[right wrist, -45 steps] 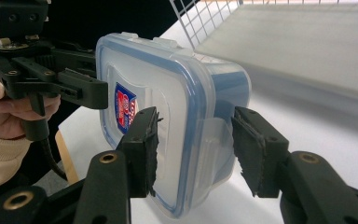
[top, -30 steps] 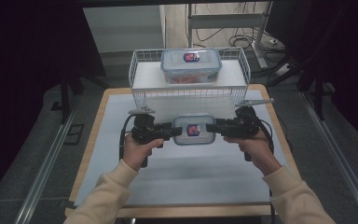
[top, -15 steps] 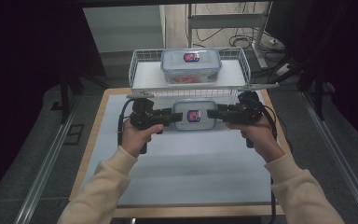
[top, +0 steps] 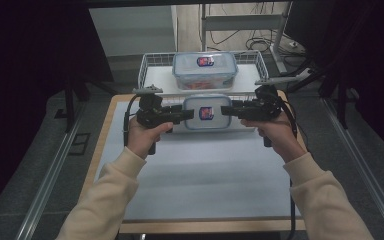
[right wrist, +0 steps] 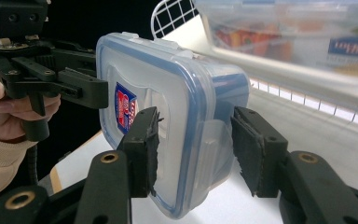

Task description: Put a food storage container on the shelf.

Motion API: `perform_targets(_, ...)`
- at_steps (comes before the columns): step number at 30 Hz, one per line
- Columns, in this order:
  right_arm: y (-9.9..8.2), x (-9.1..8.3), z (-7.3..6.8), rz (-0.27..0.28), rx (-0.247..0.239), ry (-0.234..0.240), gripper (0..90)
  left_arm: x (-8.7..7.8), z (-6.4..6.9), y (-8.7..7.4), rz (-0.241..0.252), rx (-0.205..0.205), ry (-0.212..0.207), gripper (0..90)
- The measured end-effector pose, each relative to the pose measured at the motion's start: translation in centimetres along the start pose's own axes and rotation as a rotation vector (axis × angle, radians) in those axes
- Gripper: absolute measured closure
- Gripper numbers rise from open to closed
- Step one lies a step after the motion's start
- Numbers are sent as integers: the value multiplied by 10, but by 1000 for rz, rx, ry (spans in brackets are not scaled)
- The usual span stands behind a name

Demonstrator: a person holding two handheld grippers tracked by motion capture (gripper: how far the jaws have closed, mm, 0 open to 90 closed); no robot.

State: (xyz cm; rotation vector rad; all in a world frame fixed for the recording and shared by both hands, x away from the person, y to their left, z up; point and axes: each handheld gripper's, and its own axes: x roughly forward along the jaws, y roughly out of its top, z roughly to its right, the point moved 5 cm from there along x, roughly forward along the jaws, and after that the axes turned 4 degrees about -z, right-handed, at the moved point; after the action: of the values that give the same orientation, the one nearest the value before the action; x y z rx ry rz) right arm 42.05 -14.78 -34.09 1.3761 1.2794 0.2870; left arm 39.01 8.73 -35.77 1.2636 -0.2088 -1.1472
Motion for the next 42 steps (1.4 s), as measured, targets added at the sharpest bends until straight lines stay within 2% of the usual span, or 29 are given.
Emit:
perform_targets(4,11,-2,0,11,-2,-6,543,-2,0,8,-2,11,14,516)
perform_targets(5,15,-5,1,51,14,-19,688,-2,0,9,-2,22,25,534)
perform_targets(6,19,-7,3,52,5,-53,667,-2,1,11,-3,28,10,551)
perform_targets(7,22,-7,4,42,-9,-59,672,-3,1,13,29,10,1,552)
perform_targets(8,24,-7,6,38,-23,-70,669,-3,0,15,57,-3,11,558)
perform_targets(9,24,-5,8,23,-15,-69,669,0,-3,13,31,7,28,554)
perform_targets(10,21,-1,10,-3,-3,-69,665,5,-6,7,-12,12,34,545)
perform_targets(12,8,11,16,-40,22,-78,650,16,-15,-4,-30,-35,36,544)
perform_targets(13,0,19,23,-38,66,-76,647,19,-18,-9,-39,-42,42,545)
perform_targets(16,-14,32,32,-52,117,-39,654,19,-26,-13,-31,-73,34,548)
perform_targets(19,-11,36,32,-46,129,-28,655,14,-29,-5,-15,-74,37,553)
perform_targets(28,38,15,20,14,77,-57,655,-7,-17,42,54,-40,44,552)
perform_targets(35,74,0,16,44,48,-88,655,-14,-13,71,94,-27,43,551)
perform_targets(42,106,-11,18,73,17,-122,655,-11,-13,95,104,-10,41,545)
